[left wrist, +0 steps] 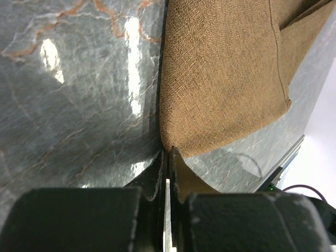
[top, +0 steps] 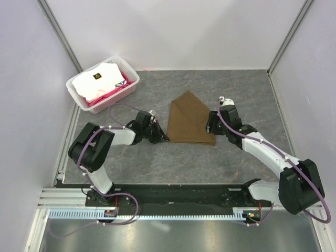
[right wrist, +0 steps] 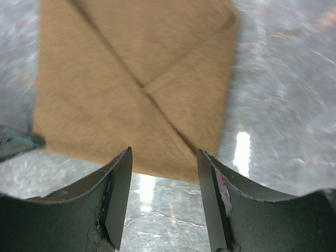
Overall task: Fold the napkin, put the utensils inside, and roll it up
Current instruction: Roll the napkin with the utensil
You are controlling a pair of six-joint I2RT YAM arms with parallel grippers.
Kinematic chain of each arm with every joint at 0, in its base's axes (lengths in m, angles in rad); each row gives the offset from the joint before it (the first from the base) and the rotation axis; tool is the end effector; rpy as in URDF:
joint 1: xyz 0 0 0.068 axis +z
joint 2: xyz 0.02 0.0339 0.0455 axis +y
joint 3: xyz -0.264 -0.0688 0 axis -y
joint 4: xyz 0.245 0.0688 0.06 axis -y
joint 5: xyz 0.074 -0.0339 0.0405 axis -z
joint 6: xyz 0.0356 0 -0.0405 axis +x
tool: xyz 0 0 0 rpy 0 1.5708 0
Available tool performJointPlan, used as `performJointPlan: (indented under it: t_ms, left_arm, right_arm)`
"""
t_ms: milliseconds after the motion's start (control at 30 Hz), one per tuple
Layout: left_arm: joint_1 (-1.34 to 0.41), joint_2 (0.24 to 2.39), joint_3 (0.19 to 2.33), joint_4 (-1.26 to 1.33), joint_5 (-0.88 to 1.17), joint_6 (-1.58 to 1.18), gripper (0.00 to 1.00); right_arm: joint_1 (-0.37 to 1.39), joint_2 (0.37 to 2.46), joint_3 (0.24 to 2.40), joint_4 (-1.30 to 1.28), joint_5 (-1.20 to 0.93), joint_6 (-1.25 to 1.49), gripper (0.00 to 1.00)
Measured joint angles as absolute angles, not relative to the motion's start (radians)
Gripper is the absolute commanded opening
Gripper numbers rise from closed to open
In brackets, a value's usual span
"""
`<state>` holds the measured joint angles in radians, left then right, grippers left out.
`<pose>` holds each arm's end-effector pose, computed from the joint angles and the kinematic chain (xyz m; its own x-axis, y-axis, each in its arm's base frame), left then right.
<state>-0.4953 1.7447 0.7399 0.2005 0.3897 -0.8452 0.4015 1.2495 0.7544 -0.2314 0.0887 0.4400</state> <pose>0.2768 -0.1649 0.1219 -0.9229 -0.2880 -0.2555 -0.0285 0.7131 -0.7005 0.2429 0.0997 0.2277 -0.6930 0.1667 -0.7014 -0.0366 0.9635 0.2652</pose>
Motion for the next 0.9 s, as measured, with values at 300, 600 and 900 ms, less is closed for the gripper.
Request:
performJointPlan:
  t_ms: [300, 600, 900]
  left_arm:
    - [-0.493, 1.728, 0.81, 0.058, 0.393, -0.808, 0.02]
    - [-0.458, 1.719, 0.856, -0.069, 0.426, -0.748, 0.02]
    - [-0.419, 1.707, 0.915, -0.192, 0.452, -0.671, 0.02]
  right_arm:
    - [0.512, 1.253, 0.747, -0.139, 0.099, 0.362, 0.62]
    - [0.602, 1.315, 0.747, -0.104, 0.124, 0.318, 0.62]
    - [0.734, 1.315, 0.746, -0.061, 0.21, 0.279, 0.63]
